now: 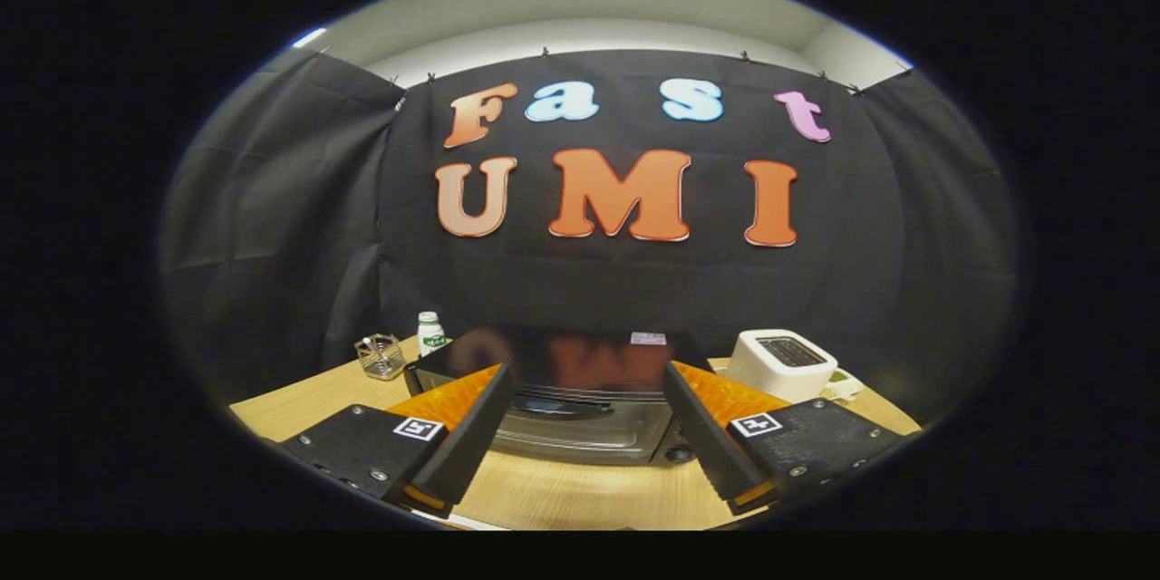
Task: Open the toaster oven, put the food inside, and close the toaster oven door.
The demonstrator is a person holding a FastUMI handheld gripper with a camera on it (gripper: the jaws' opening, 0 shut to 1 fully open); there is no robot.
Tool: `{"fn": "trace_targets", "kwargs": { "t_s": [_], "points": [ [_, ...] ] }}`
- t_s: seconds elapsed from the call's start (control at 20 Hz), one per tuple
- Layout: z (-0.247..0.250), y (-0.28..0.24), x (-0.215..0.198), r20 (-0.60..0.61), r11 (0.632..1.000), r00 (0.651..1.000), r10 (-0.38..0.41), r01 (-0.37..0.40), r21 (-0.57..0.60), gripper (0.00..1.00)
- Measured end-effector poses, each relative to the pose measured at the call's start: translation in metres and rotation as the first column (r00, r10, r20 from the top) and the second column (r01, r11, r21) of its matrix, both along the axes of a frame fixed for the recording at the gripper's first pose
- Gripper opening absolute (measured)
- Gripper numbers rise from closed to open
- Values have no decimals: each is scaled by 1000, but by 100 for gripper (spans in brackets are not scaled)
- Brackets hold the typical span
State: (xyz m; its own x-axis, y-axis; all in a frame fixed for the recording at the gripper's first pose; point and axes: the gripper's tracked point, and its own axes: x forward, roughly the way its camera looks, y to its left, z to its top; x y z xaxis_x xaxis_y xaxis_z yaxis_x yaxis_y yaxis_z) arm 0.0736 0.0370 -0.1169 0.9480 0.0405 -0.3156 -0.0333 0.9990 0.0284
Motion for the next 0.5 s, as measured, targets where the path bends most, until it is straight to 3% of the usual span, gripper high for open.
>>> {"fn": "trace_targets", "kwargs": {
  "t_s": [0.3,0.5],
  "points": [
    [-49,23,39,-146,999,989,-17,21,26,99],
    [-62,29,53,-170,999,985,-38,37,-8,99]
  ]
}}
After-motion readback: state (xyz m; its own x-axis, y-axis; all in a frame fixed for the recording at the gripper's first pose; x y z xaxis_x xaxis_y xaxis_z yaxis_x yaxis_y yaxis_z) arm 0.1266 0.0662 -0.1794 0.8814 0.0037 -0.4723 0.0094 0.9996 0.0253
